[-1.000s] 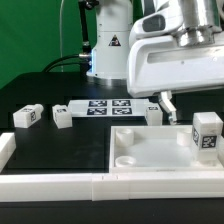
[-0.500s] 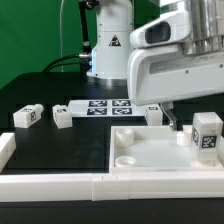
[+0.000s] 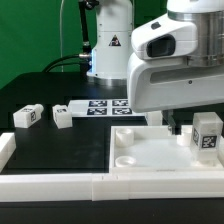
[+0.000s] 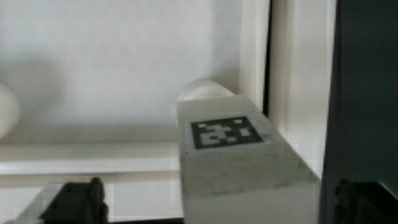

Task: Assemble one leg

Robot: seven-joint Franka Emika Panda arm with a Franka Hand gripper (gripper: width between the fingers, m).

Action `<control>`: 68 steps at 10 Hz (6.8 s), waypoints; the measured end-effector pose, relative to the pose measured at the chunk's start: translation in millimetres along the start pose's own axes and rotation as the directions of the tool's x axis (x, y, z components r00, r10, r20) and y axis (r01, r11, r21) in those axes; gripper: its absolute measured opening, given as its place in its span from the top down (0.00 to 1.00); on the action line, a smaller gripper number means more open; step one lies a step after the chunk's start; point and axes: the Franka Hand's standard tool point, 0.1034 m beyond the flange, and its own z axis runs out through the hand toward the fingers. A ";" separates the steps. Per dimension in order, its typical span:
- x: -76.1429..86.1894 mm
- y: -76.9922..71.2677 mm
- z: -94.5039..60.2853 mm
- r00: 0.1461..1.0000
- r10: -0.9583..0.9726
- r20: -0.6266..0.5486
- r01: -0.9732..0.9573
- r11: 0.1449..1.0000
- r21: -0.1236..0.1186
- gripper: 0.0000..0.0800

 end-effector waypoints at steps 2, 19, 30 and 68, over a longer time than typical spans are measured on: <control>-0.1 -0.2 0.2 1.000 0.000 0.000 0.000 1.000 0.000 0.42; -0.3 -17.5 4.2 0.475 0.880 -0.019 -0.879 0.475 0.045 0.36; -1.0 -17.9 5.9 0.990 -0.139 -0.019 0.138 0.990 -0.025 0.19; -2.5 -9.5 9.2 0.998 -0.007 -0.065 0.002 0.998 -0.064 0.64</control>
Offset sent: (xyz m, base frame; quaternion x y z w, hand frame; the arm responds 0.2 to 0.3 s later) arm 0.0000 0.0000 0.0000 0.0000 0.0000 0.0000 1.0000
